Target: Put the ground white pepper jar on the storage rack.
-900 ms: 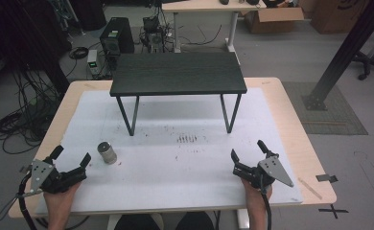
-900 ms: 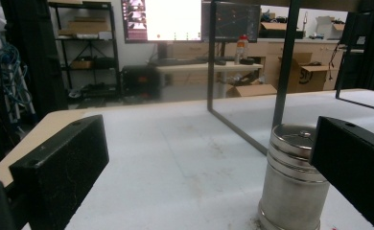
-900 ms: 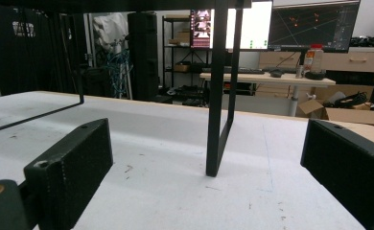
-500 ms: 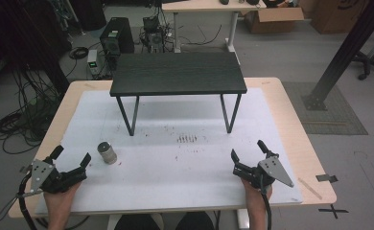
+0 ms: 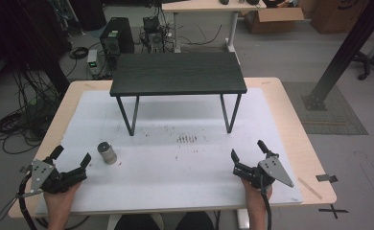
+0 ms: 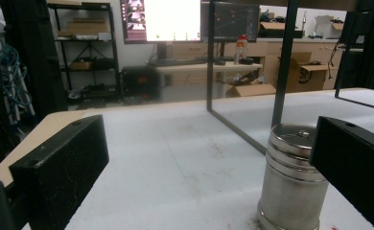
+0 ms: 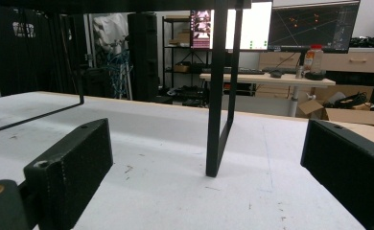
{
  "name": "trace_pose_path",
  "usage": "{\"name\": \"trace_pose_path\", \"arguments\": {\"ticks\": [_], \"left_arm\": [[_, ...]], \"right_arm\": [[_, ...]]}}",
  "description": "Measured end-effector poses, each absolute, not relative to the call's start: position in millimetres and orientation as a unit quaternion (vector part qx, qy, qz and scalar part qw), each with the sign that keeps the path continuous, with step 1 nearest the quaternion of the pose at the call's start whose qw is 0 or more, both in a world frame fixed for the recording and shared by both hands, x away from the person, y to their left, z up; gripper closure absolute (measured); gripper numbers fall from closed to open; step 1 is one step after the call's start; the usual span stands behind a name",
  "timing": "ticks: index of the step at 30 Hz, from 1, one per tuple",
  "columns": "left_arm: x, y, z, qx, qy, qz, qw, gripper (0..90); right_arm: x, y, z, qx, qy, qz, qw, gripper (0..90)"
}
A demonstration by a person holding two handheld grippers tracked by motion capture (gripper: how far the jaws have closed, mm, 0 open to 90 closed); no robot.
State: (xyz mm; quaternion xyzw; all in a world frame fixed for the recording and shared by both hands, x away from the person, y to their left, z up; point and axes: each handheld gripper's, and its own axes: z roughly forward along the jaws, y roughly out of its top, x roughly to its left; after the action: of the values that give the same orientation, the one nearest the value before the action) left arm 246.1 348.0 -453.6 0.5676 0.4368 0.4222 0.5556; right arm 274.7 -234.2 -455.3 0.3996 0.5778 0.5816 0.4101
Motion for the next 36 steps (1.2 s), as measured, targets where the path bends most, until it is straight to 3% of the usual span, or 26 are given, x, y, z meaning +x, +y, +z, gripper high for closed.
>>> {"name": "trace_pose_path", "arguments": {"ticks": [36], "left_arm": [[244.1,348.2,-449.7,0.569,0.430,0.417,0.563,0.2]], "right_arm": [[274.9,-234.3,-455.2,0.400,0.578,0.582,0.410,3.4]]}}
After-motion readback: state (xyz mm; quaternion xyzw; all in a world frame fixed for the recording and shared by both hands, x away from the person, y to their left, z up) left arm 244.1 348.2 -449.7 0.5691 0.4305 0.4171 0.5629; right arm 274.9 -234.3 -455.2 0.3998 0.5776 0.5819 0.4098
